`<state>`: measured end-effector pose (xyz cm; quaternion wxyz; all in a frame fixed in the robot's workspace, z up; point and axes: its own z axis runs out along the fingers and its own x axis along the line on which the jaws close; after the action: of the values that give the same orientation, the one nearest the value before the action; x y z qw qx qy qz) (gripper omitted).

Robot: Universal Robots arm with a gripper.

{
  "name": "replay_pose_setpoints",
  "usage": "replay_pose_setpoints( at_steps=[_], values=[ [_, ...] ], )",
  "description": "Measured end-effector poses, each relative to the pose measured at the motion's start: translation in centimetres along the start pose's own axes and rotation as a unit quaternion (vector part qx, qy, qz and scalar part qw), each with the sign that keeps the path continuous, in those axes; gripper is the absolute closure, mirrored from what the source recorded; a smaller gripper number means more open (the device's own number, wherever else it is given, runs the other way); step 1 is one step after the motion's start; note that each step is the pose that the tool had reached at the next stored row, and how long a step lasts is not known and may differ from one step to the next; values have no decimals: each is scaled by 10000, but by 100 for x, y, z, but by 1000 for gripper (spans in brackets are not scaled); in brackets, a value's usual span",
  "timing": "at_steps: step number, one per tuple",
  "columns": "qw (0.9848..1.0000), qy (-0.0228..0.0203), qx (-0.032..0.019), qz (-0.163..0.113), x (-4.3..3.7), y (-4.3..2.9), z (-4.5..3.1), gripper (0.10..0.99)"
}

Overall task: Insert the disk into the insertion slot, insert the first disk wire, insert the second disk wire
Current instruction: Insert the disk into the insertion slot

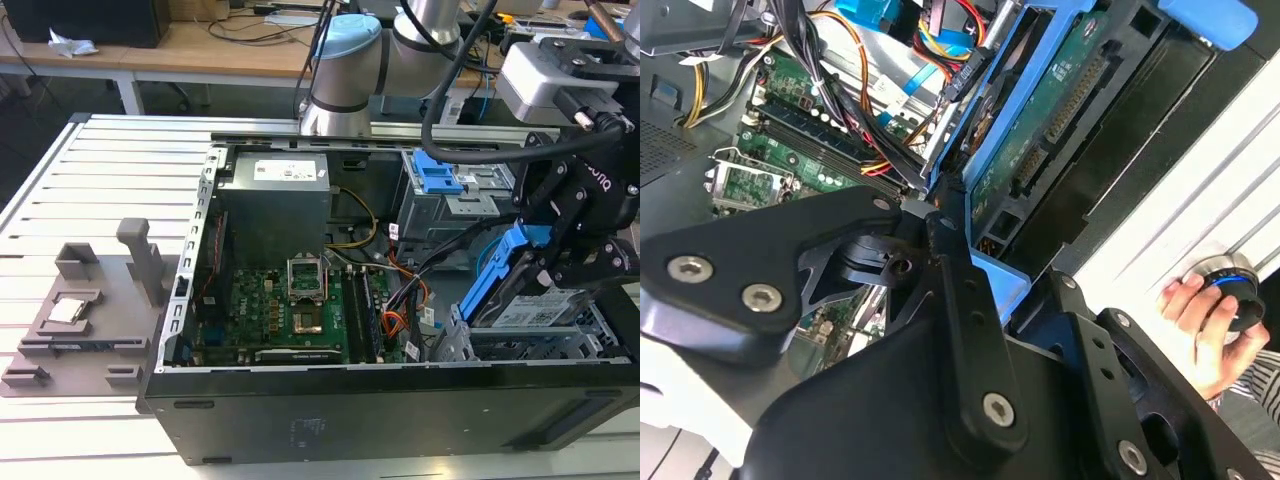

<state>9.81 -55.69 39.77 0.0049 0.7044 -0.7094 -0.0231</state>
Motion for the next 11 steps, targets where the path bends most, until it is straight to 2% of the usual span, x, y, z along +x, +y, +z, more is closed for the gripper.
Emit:
replay_pose_setpoints(
  at_steps=[3, 4, 11],
  values=[
    [10000, 0, 0, 0, 0, 0, 1, 718],
    [10000, 0, 0, 0, 0, 0, 1, 647],
    [10000, -1, 0, 0, 0, 0, 2, 659]
  ],
)
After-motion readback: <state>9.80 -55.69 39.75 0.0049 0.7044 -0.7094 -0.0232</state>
